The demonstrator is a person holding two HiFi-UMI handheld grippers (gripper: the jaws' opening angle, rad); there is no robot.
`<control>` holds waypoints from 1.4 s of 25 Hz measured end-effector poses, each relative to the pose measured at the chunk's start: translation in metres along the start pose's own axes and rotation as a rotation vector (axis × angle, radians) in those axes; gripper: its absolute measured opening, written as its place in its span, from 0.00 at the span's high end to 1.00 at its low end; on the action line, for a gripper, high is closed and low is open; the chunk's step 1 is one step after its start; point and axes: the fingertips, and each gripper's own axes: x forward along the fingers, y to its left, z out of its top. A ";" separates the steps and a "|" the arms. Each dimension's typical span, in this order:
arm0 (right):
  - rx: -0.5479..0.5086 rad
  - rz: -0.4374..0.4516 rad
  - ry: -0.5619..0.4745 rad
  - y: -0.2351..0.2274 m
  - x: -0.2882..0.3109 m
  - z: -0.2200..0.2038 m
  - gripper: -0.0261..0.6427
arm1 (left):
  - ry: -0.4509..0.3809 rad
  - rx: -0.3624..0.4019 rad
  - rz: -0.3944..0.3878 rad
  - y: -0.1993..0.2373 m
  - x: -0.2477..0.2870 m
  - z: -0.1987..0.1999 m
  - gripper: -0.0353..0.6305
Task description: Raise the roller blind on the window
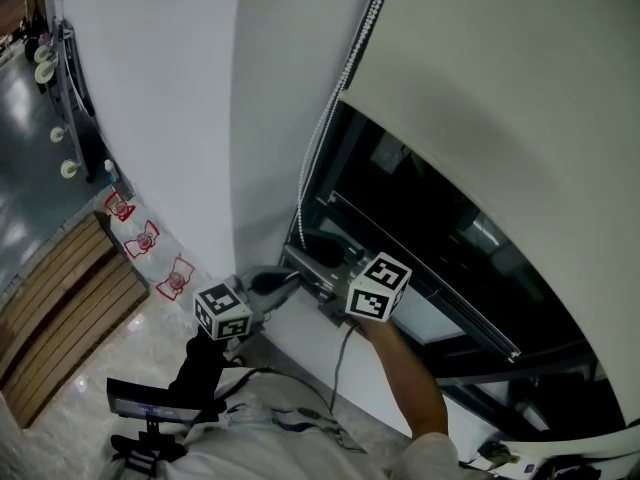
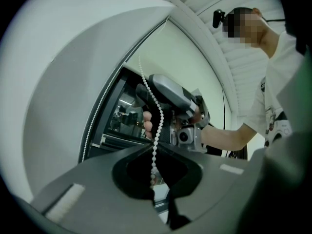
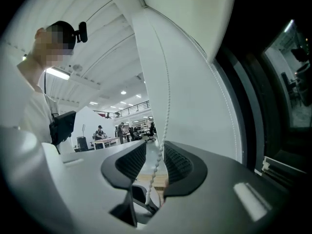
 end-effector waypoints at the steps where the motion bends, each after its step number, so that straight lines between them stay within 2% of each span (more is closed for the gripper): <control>1: 0.000 0.005 -0.014 0.000 0.000 0.006 0.80 | -0.001 0.000 0.000 0.000 0.000 0.000 0.95; 8: -0.068 -0.013 -0.039 -0.014 0.002 0.051 0.78 | -0.003 0.002 -0.003 -0.001 0.001 0.001 0.95; 13: -0.110 -0.020 -0.104 -0.020 0.003 0.099 0.76 | 0.000 0.007 -0.005 0.000 0.001 0.000 0.95; 24: -0.278 0.086 -0.250 0.026 0.009 0.229 0.78 | -0.001 0.010 -0.005 0.000 0.002 0.001 0.95; 28: -0.305 0.110 -0.294 0.033 0.005 0.270 0.79 | -0.004 0.006 0.001 0.001 0.001 0.001 0.95; 33: -0.347 0.105 -0.316 0.035 0.003 0.303 0.79 | -0.009 0.001 0.012 0.004 0.000 0.003 0.95; 35: -0.350 0.104 -0.333 0.036 0.001 0.309 0.82 | -0.012 0.001 0.014 0.005 -0.001 0.003 0.95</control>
